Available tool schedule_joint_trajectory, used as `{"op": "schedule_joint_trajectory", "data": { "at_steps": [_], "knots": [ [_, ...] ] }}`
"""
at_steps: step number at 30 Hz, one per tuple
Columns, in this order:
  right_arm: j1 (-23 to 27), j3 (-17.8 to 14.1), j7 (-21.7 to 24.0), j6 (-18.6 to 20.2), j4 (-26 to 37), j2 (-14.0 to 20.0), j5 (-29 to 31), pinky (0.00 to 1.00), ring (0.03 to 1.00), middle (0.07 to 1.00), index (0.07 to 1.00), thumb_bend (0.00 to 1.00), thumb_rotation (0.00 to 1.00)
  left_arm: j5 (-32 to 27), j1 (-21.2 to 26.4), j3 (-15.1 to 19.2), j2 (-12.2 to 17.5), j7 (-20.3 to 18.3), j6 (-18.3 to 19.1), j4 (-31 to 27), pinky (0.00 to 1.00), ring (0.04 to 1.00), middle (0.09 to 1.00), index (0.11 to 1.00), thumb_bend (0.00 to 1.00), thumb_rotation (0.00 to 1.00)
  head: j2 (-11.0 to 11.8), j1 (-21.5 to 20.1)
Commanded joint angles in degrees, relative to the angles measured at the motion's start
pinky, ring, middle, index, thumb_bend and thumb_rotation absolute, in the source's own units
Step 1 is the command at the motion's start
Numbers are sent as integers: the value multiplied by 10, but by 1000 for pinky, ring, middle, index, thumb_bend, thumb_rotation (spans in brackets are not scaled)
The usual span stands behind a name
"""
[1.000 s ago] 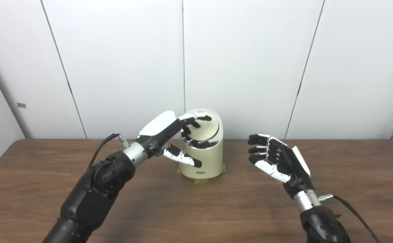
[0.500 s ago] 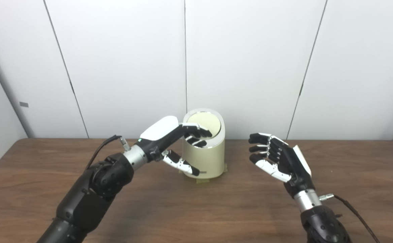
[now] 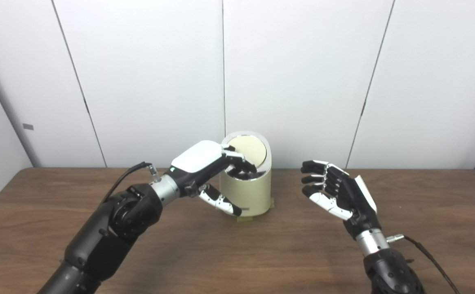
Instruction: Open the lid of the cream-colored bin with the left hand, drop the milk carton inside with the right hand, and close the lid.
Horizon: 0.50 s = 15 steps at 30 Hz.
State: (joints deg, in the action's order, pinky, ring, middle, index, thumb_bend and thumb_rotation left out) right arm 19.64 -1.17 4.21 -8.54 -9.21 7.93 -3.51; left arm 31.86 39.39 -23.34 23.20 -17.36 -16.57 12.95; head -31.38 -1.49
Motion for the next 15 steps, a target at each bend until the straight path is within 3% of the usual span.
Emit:
{"op": "schedule_joint_trajectory", "data": {
  "at_steps": [1, 15],
  "knots": [
    [18, -4, -3, -19, 20, 5, 8, 543, 645, 712, 690, 538, 458, 24, -8, -22, 7, -36, 8, 5, 927, 690, 720, 725, 798, 117, 0, -1],
    [17, -3, -3, -8, 25, 2, 10, 550, 649, 710, 688, 557, 465, 57, -7, -18, -6, 24, -11, 20, 918, 729, 820, 826, 804, 86, -2, -3]
  ]
}}
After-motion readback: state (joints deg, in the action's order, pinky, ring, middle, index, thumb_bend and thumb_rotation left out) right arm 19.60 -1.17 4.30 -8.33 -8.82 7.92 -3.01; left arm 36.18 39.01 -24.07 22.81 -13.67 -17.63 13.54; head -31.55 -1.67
